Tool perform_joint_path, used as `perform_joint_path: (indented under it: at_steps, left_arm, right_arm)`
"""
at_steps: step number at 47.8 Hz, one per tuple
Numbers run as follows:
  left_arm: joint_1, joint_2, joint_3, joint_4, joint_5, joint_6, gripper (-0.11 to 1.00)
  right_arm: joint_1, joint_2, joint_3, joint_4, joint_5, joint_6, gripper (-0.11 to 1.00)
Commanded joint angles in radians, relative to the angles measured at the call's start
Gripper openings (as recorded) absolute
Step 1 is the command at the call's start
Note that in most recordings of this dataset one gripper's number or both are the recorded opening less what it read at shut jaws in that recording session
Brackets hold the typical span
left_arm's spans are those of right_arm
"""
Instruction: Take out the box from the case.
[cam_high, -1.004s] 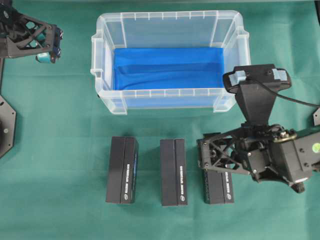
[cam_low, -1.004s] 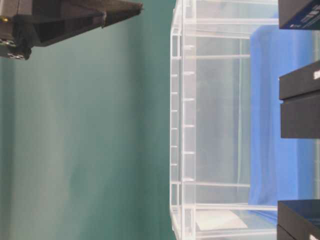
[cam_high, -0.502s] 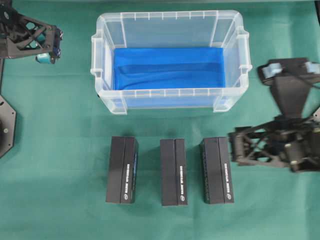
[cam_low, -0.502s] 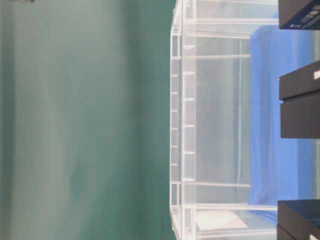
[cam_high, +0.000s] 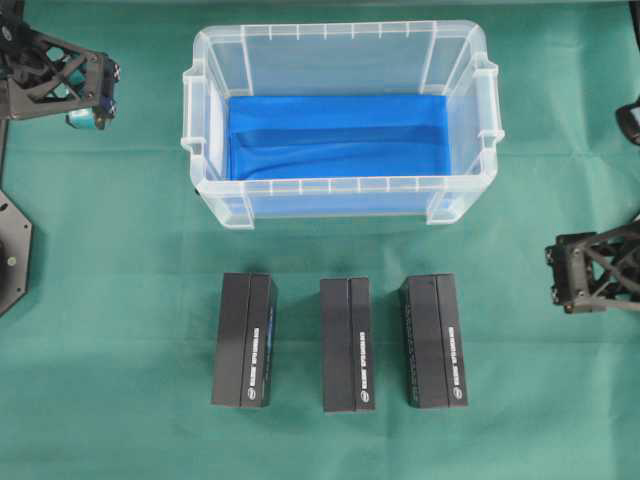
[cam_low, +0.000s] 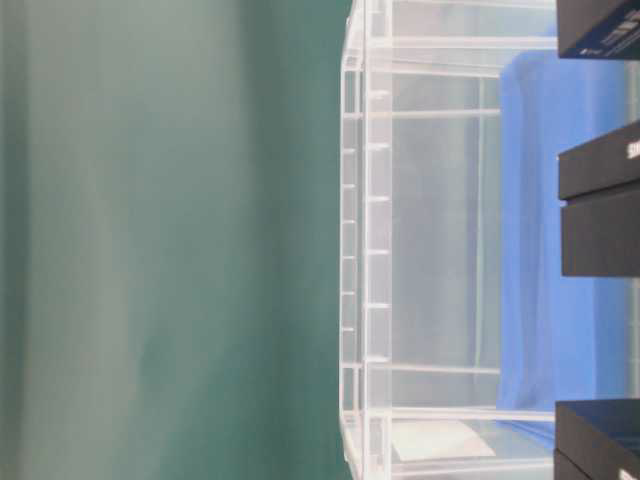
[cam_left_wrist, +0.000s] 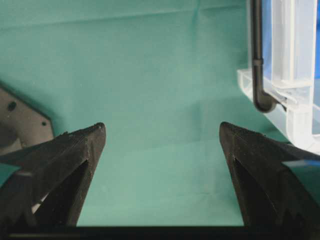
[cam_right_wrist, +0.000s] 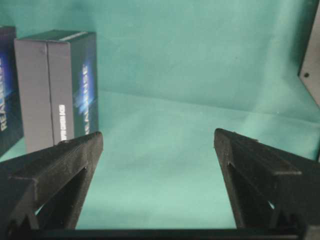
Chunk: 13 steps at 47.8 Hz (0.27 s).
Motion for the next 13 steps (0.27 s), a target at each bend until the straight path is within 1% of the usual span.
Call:
perform_joint_path:
  at_steps: [1, 6, 10, 13]
  left_arm:
    - [0.002, -0.014, -0.009, 0.003, 0.002, 0.0, 0.95]
    - [0.002, -0.014, -0.008, 0.003, 0.002, 0.003, 0.95]
    - [0.002, -0.015, -0.008, 0.003, 0.0, 0.003, 0.95]
    - [0.002, -0.015, -0.008, 0.003, 0.0, 0.005, 0.95]
  right_arm:
    - [0.0, -0.014, -0.008, -0.006, 0.003, -0.003, 0.92]
    - [-0.014, -0.014, -0.006, -0.009, 0.002, -0.012, 0.92]
    - [-0.048, -0.015, -0.003, -0.011, 0.002, -0.048, 0.92]
    - [-0.083, -0.014, -0.002, -0.011, 0.0, -0.091, 0.92]
